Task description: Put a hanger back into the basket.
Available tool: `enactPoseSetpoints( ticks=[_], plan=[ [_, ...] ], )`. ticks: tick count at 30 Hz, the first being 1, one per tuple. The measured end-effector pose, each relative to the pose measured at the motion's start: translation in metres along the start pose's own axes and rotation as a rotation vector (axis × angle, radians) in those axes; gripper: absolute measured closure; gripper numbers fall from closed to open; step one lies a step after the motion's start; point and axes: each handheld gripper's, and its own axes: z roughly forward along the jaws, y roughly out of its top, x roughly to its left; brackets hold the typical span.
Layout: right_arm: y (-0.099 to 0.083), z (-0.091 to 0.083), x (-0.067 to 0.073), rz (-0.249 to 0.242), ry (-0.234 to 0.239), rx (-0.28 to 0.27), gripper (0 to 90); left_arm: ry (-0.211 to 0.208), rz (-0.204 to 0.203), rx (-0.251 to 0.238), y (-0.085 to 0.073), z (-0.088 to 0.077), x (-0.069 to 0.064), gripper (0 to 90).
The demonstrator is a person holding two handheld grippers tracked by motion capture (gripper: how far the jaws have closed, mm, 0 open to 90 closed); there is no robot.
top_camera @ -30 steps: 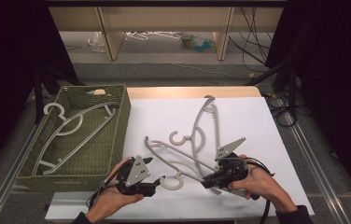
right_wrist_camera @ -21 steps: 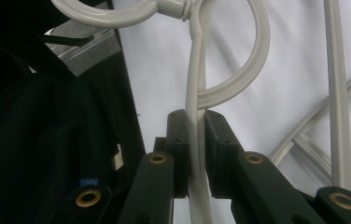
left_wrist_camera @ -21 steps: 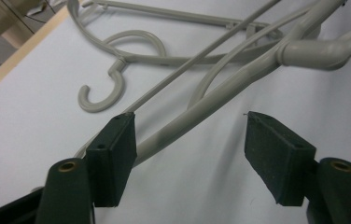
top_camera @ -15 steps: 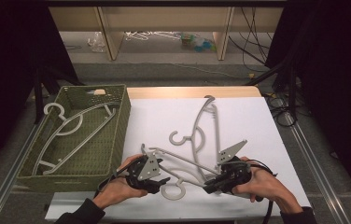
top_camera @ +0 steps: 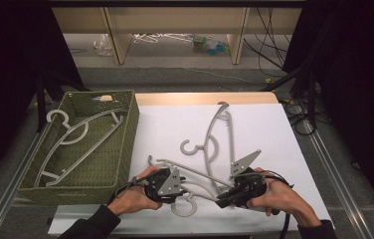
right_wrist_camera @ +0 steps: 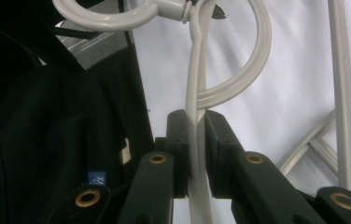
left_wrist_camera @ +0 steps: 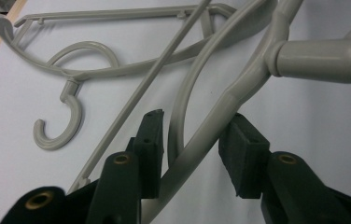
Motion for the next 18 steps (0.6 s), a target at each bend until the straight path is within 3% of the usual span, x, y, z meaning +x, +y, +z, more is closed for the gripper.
enactPoseSetpoints(
  ticks=[5, 10, 13, 14, 18],
  plan=[
    [-0.002, 0.001, -0.004, -0.002, 0.009, 0.006, 80.4, 0.006, 0.053, 0.038, 0.004, 0.000, -0.001, 65.8],
    [-0.003, -0.004, -0.007, 0.000, -0.055, -0.014, 71.0, 0.016, 0.091, 0.041, 0.010, -0.001, 0.000, 69.9],
    [-0.002, -0.008, -0.009, 0.012, -0.095, -0.040, 64.5, 0.023, 0.091, 0.037, 0.014, -0.001, 0.002, 72.9],
    [0.000, -0.014, -0.010, 0.015, -0.158, -0.081, 56.6, 0.030, 0.089, 0.035, 0.016, -0.001, 0.003, 74.1],
    [0.004, -0.026, -0.009, 0.020, -0.253, -0.153, 50.0, 0.041, 0.064, 0.022, 0.022, -0.003, 0.010, 76.9]
  ],
)
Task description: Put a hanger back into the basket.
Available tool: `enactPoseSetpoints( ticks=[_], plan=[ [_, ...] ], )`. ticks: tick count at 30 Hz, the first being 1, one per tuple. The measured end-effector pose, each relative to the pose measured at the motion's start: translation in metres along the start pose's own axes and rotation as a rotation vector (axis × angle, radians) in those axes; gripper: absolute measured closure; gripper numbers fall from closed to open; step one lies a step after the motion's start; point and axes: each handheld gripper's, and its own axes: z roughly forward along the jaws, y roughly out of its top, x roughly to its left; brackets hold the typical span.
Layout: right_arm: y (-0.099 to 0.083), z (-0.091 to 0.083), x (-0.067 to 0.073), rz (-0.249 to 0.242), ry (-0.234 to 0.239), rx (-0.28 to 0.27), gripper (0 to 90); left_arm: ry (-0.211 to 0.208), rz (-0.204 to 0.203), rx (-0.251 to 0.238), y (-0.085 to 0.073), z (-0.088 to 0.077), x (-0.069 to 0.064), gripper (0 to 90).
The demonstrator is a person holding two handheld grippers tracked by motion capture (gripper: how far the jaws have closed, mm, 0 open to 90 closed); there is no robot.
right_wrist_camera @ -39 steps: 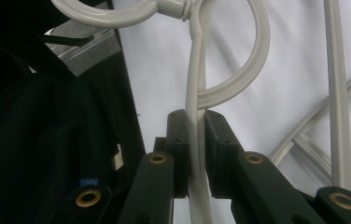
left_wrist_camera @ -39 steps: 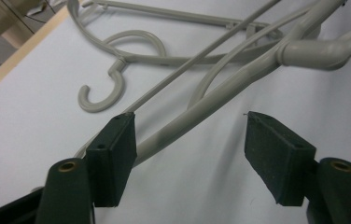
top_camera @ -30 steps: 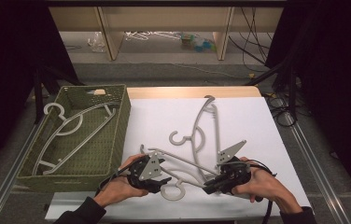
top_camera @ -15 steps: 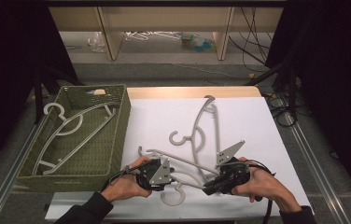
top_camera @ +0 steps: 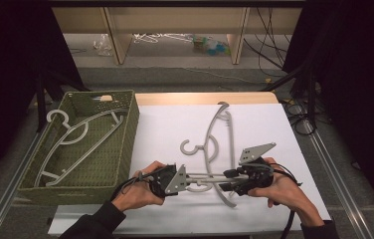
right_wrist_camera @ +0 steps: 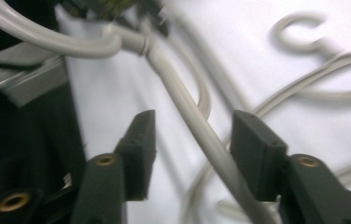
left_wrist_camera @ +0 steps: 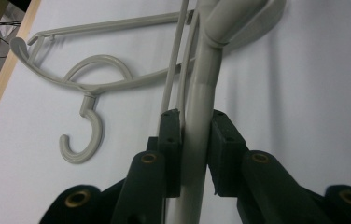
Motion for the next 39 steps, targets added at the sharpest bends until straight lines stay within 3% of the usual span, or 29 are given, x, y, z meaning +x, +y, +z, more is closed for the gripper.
enactPoseSetpoints(
  ticks=[2, 7, 13, 17, 19, 20, 23, 24, 30, 39],
  plan=[
    [0.002, -0.004, -0.001, 0.006, -0.049, -0.034, 45.3, 0.008, -0.026, 0.005, 0.001, 0.000, 0.002, 78.2],
    [0.010, -0.016, 0.000, 0.012, -0.161, -0.154, 40.1, 0.028, -0.173, -0.002, -0.001, -0.002, 0.017, 78.9],
    [0.013, -0.019, 0.010, 0.013, -0.136, -0.182, 37.1, 0.026, -0.406, -0.019, -0.009, -0.008, 0.035, 78.9],
    [0.013, -0.012, 0.015, 0.013, -0.102, -0.169, 36.5, 0.017, -0.565, -0.092, -0.013, -0.020, 0.044, 79.0],
    [0.012, -0.009, 0.016, 0.011, -0.096, -0.166, 36.5, 0.018, -0.582, -0.101, -0.014, -0.023, 0.046, 78.9],
    [0.010, -0.006, 0.018, 0.010, -0.085, -0.158, 36.5, 0.014, -0.643, -0.148, -0.017, -0.031, 0.050, 79.0],
    [0.006, -0.001, 0.019, 0.007, -0.079, -0.164, 36.6, 0.013, -0.735, -0.215, -0.021, -0.043, 0.057, 79.0],
    [0.005, 0.000, 0.020, 0.008, -0.079, -0.158, 36.5, 0.009, -0.783, -0.256, -0.024, -0.050, 0.061, 79.0],
    [-0.001, 0.010, 0.020, 0.018, -0.077, -0.146, 33.3, 0.014, -0.907, -0.373, -0.033, -0.077, 0.073, 79.0],
    [-0.003, 0.018, 0.020, 0.019, -0.059, -0.128, 27.6, 0.036, -1.008, -0.512, -0.037, -0.116, 0.081, 79.0]
  ],
)
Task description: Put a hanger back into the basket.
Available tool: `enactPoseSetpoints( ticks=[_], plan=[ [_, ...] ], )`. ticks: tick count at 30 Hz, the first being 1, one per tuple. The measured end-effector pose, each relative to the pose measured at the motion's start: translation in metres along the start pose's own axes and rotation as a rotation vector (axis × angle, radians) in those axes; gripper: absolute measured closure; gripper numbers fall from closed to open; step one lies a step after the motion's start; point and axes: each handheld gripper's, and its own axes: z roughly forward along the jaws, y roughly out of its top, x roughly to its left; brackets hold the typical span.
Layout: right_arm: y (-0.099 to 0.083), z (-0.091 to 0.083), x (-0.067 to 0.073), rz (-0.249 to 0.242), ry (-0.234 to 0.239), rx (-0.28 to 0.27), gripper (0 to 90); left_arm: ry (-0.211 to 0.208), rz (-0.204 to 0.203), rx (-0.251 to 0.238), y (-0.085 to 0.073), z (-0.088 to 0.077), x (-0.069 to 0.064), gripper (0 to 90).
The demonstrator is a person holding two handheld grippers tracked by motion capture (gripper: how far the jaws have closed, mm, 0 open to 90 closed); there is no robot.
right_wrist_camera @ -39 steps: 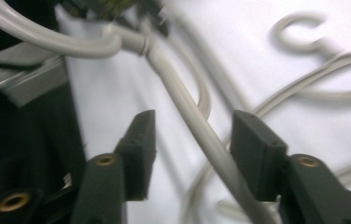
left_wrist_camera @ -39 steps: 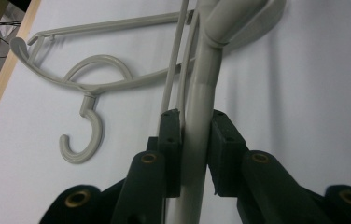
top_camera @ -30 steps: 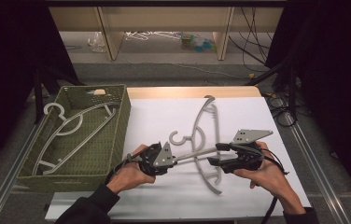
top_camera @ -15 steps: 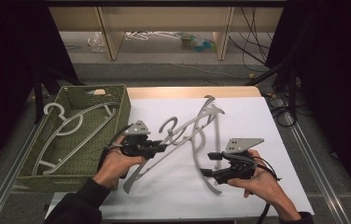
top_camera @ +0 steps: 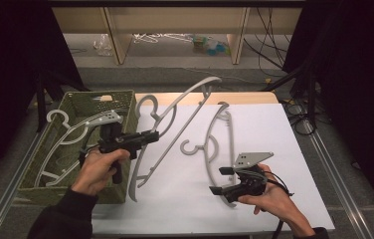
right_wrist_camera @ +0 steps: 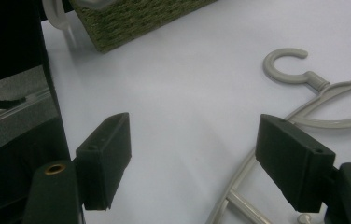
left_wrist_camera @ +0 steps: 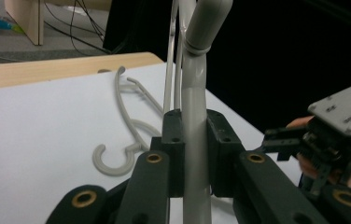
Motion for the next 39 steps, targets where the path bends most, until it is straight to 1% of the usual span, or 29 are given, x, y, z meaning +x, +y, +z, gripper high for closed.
enactPoseSetpoints(
  ticks=[3, 4, 6, 7, 8, 9, 10, 14, 15, 18, 19, 21, 23, 24, 25, 27, 29, 31, 32, 33, 34, 35, 36, 37, 38, 39],
  plan=[
    [-0.001, 0.000, 0.000, 0.007, 0.003, 0.003, 27.6, -0.011, -0.022, -0.038, 0.006, -0.012, 0.002, 79.0],
    [-0.001, 0.000, -0.001, 0.003, -0.002, 0.003, 27.6, -0.014, -0.029, -0.050, 0.009, -0.016, 0.003, 79.0],
    [-0.001, 0.000, -0.002, 0.005, -0.004, -0.002, 27.6, -0.006, -0.032, -0.067, 0.013, -0.025, 0.006, 79.0],
    [-0.001, 0.000, -0.002, 0.005, -0.003, -0.001, 27.6, -0.002, -0.041, -0.082, 0.016, -0.031, 0.009, 79.0],
    [-0.001, 0.000, -0.002, 0.005, -0.003, -0.001, 27.6, -0.002, -0.041, -0.082, 0.016, -0.031, 0.009, 79.0],
    [-0.002, 0.000, -0.002, 0.014, -0.001, 0.006, 27.5, 0.000, -0.049, -0.095, 0.018, -0.037, 0.011, 79.0],
    [-0.003, 0.001, -0.002, 0.013, -0.006, 0.005, 27.5, -0.001, -0.063, -0.115, 0.022, -0.046, 0.014, 79.0],
    [-0.004, 0.004, -0.003, 0.019, -0.004, 0.017, 27.1, 0.049, -0.069, -0.139, 0.031, -0.067, 0.024, 79.0],
    [-0.004, 0.004, -0.003, 0.017, -0.008, 0.014, 26.7, 0.066, -0.065, -0.147, 0.034, -0.073, 0.027, 79.0],
    [-0.004, 0.004, -0.003, 0.017, -0.005, 0.017, 26.6, 0.122, -0.064, -0.157, 0.040, -0.088, 0.039, 79.0],
    [-0.004, 0.004, -0.003, 0.019, -0.004, 0.016, 26.6, 0.149, -0.063, -0.155, 0.042, -0.094, 0.044, 79.0],
    [-0.004, 0.005, -0.004, 0.013, -0.010, 0.018, 26.6, 0.180, -0.070, -0.159, 0.044, -0.102, 0.052, 79.0],
    [-0.004, 0.005, -0.004, 0.015, -0.009, 0.022, 26.6, 0.211, -0.055, -0.155, 0.046, -0.111, 0.061, 79.0],
    [-0.004, 0.005, -0.004, 0.017, -0.009, 0.023, 26.6, 0.235, -0.049, -0.154, 0.047, -0.116, 0.066, 79.0],
    [-0.004, 0.005, -0.004, 0.022, -0.008, 0.026, 26.6, 0.244, -0.050, -0.155, 0.047, -0.118, 0.069, 79.0],
    [-0.004, 0.005, -0.004, 0.022, -0.008, 0.026, 26.6, 0.259, -0.046, -0.159, 0.047, -0.127, 0.077, 79.0],
    [-0.004, 0.006, -0.005, 0.019, -0.011, 0.022, 26.6, 0.273, -0.027, -0.159, 0.047, -0.132, 0.081, 79.0],
    [-0.004, 0.007, -0.005, 0.016, -0.012, 0.028, 26.6, 0.269, -0.006, -0.158, 0.046, -0.137, 0.088, 79.0],
    [-0.004, 0.007, -0.005, 0.017, -0.006, 0.032, 26.6, 0.273, -0.004, -0.160, 0.045, -0.140, 0.091, 79.0],
    [-0.004, 0.007, -0.004, 0.015, -0.005, 0.032, 26.6, 0.281, 0.003, -0.154, 0.043, -0.141, 0.094, 79.0],
    [-0.004, 0.007, -0.004, 0.012, -0.004, 0.031, 26.6, 0.292, 0.030, -0.141, 0.041, -0.144, 0.097, 78.9],
    [-0.004, 0.007, -0.004, 0.012, -0.007, 0.032, 26.6, 0.295, 0.041, -0.131, 0.040, -0.145, 0.099, 79.0],
    [-0.004, 0.007, -0.004, 0.012, -0.007, 0.032, 26.6, 0.295, 0.041, -0.131, 0.040, -0.145, 0.099, 79.0],
    [-0.004, 0.007, -0.004, 0.012, -0.006, 0.031, 26.6, 0.292, 0.061, -0.105, 0.036, -0.149, 0.106, 78.9],
    [-0.004, 0.007, -0.004, 0.015, -0.004, 0.032, 26.6, 0.294, 0.060, -0.097, 0.034, -0.151, 0.108, 79.0],
    [-0.004, 0.007, -0.004, 0.013, -0.004, 0.033, 26.6, 0.296, 0.070, -0.079, 0.032, -0.154, 0.113, 78.9]
  ],
)
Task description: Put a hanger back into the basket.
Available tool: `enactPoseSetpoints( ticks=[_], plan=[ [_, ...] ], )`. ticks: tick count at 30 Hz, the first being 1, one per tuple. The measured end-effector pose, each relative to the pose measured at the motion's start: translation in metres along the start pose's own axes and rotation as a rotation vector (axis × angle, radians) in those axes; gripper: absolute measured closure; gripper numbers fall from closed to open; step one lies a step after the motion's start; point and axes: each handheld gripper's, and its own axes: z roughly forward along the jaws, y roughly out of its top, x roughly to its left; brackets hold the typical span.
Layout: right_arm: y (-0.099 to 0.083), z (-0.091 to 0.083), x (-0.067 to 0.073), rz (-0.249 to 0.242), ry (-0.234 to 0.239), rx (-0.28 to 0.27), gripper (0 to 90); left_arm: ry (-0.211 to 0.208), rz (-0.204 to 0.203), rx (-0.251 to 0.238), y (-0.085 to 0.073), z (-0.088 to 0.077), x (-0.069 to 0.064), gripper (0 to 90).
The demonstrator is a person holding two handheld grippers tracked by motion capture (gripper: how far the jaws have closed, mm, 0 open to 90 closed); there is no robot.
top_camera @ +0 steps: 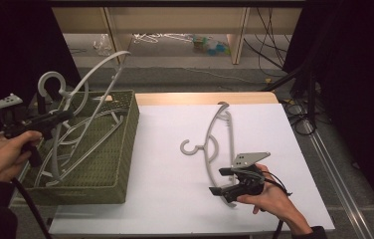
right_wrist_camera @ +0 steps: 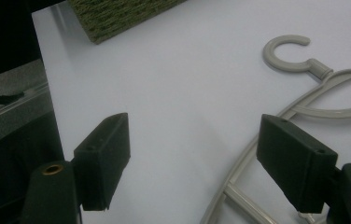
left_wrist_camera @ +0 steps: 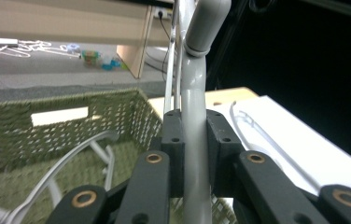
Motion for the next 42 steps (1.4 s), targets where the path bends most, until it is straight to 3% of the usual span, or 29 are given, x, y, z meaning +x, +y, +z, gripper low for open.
enactPoseSetpoints(
  ticks=[4, 9, 17, 23, 27, 30, 33, 35, 42],
  plan=[
    [0.000, 0.001, 0.001, -0.007, 0.004, -0.001, 26.5, 0.025, 0.015, 0.039, -0.008, -0.003, 0.013, 78.9],
    [0.000, 0.002, 0.001, -0.011, 0.008, 0.010, 26.5, 0.020, 0.031, 0.079, -0.019, -0.009, 0.026, 78.9],
    [0.000, 0.002, 0.001, -0.013, 0.009, 0.011, 26.5, 0.026, 0.065, 0.130, -0.029, -0.014, 0.036, 79.0],
    [0.000, 0.002, 0.000, -0.013, 0.005, 0.016, 26.5, 0.006, 0.088, 0.170, -0.033, -0.010, 0.040, 78.9],
    [0.000, 0.002, 0.001, -0.013, 0.009, 0.016, 26.5, -0.003, 0.083, 0.183, -0.035, -0.004, 0.043, 78.9],
    [0.000, 0.002, 0.001, -0.011, 0.008, 0.018, 26.6, -0.012, 0.080, 0.237, -0.039, 0.006, 0.046, 78.9],
    [0.000, 0.001, 0.000, -0.003, 0.006, 0.014, 26.6, -0.011, 0.080, 0.260, -0.042, 0.012, 0.047, 78.9],
    [0.000, 0.000, -0.001, -0.010, 0.004, 0.013, 26.6, -0.003, 0.078, 0.285, -0.043, 0.014, 0.048, 78.9],
    [0.000, 0.000, -0.001, -0.007, 0.006, 0.018, 26.8, 0.027, 0.060, 0.301, -0.040, 0.011, 0.053, 78.9]
  ],
)
